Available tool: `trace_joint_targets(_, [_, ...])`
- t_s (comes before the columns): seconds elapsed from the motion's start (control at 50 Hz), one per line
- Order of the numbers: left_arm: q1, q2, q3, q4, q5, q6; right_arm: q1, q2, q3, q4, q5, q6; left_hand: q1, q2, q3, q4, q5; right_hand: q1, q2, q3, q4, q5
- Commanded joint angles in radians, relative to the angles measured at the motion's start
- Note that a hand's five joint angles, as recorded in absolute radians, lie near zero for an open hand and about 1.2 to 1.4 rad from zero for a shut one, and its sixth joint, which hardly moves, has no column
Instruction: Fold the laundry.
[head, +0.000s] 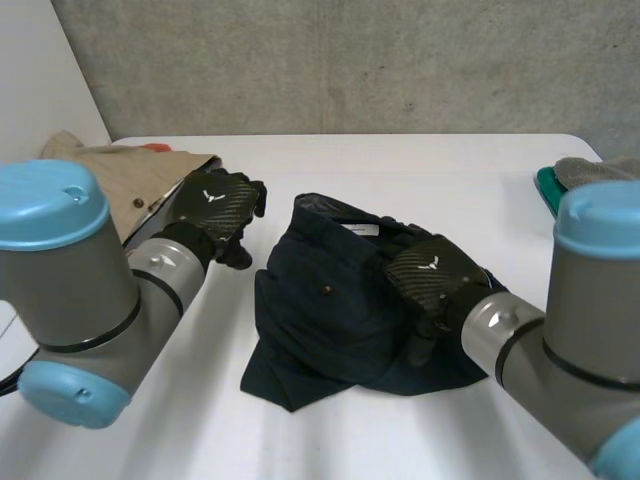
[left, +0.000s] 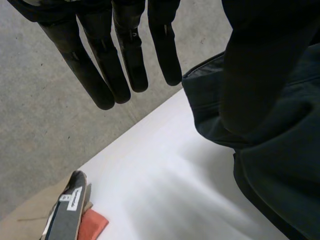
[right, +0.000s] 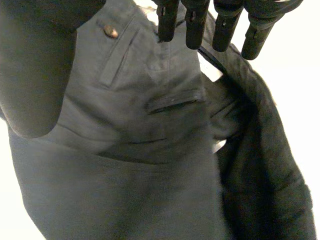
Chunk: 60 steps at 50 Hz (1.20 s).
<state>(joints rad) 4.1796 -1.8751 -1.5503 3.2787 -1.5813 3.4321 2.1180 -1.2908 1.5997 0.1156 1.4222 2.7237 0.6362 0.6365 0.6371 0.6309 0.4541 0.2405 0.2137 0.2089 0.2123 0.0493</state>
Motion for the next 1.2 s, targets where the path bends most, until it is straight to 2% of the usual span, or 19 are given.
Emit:
trace_joint_targets(0.02, [0.0, 0.07, -0.069, -0.122, -0.003, -0.033, -0.007, 0.116, -0.135, 0.061, -0.049, -0.41, -0.044, -0.044, -0.045, -0.039, -0.036, 0.022, 0.049, 0.053, 0.05, 0.039])
trace_joint_targets(0.14, [0.007, 0.132, -0.135, -0.191, -0.006, -0.1, -0.03, 0.238, -0.21, 0.053, -0.1, -0.629, -0.158, -0.159, -0.159, -0.153, -0.151, 0.075, 0.102, 0.107, 0.103, 0.092])
trace_joint_targets(0.18, [0.013, 0.145, -0.149, -0.201, -0.006, -0.119, -0.038, 0.261, -0.224, 0.044, -0.114, -0.65, -0.176, -0.176, -0.177, -0.171, -0.168, 0.081, 0.108, 0.112, 0.109, 0.097])
trace_joint_targets(0.26, [0.025, 0.165, -0.175, -0.221, 0.0, -0.151, -0.044, 0.321, -0.239, -0.029, -0.161, -0.653, -0.232, -0.232, -0.233, -0.227, -0.224, 0.271, 0.298, 0.303, 0.299, 0.288])
trace_joint_targets(0.34, [0.037, 0.163, -0.186, -0.234, 0.01, -0.165, -0.047, 0.367, -0.238, -0.152, -0.175, -0.66, -0.276, -0.276, -0.277, -0.271, -0.268, 0.866, 0.893, 0.897, 0.894, 0.883])
trace_joint_targets(0.36, [0.04, 0.162, -0.188, -0.241, 0.011, -0.163, -0.049, 0.369, -0.234, -0.207, -0.169, -0.656, -0.293, -0.294, -0.294, -0.288, -0.286, 1.153, 1.18, 1.184, 1.181, 1.17])
trace_joint_targets(0.46, [0.04, 0.16, -0.197, -0.249, 0.011, -0.16, -0.047, 0.306, -0.196, -0.321, -0.138, -0.607, -0.332, -0.332, -0.332, -0.326, -0.324, 1.156, 1.183, 1.187, 1.184, 1.172])
trace_joint_targets(0.56, [0.022, 0.139, -0.185, -0.246, 0.009, -0.149, -0.043, 0.159, -0.179, -0.298, -0.108, -0.489, -0.39, -0.391, -0.391, -0.385, -0.383, 1.156, 1.183, 1.187, 1.184, 1.172])
trace_joint_targets(0.66, [-0.021, 0.062, -0.142, -0.229, -0.009, -0.136, -0.039, 0.041, -0.222, -0.131, -0.059, -0.349, -0.443, -0.443, -0.444, -0.438, -0.435, 1.156, 1.183, 1.187, 1.184, 1.172])
trace_joint_targets(0.74, [-0.042, -0.021, -0.087, -0.224, -0.035, -0.14, -0.039, -0.013, -0.279, 0.0, -0.031, -0.308, -0.462, -0.462, -0.463, -0.456, -0.454, 1.156, 1.183, 1.187, 1.184, 1.172])
trace_joint_targets(0.96, [-0.107, -0.203, 0.064, -0.241, -0.054, -0.188, -0.018, -0.125, -0.383, 0.17, 0.041, -0.197, -0.462, -0.462, -0.463, -0.456, -0.454, 1.156, 1.183, 1.187, 1.184, 1.172])
trace_joint_targets(1.08, [-0.164, -0.305, 0.17, -0.277, -0.072, -0.232, -0.013, -0.189, -0.414, 0.187, 0.089, -0.137, -0.341, -0.341, -0.342, -0.336, -0.333, 1.156, 1.183, 1.187, 1.184, 1.172])
trace_joint_targets(1.12, [-0.176, -0.321, 0.191, -0.292, -0.08, -0.241, -0.016, -0.2, -0.418, 0.185, 0.098, -0.133, -0.192, -0.192, -0.193, -0.186, -0.184, 1.156, 1.183, 1.187, 1.184, 1.172])
trace_joint_targets(1.14, [-0.182, -0.331, 0.212, -0.307, -0.089, -0.252, -0.021, -0.206, -0.419, 0.185, 0.106, -0.133, 0.01, 0.009, 0.009, 0.015, 0.017, 1.156, 1.183, 1.187, 1.184, 1.172])
trace_joint_targets(1.18, [-0.184, -0.323, 0.234, -0.332, -0.12, -0.272, -0.038, -0.209, -0.417, 0.182, 0.112, -0.133, 0.728, 0.727, 0.727, 0.733, 0.735, 1.156, 1.183, 1.187, 1.184, 1.172])
trace_joint_targets(1.2, [-0.181, -0.312, 0.237, -0.336, -0.129, -0.278, -0.046, -0.209, -0.417, 0.18, 0.11, -0.133, 0.76, 0.759, 0.759, 0.765, 0.767, 1.156, 1.183, 1.187, 1.184, 1.172])
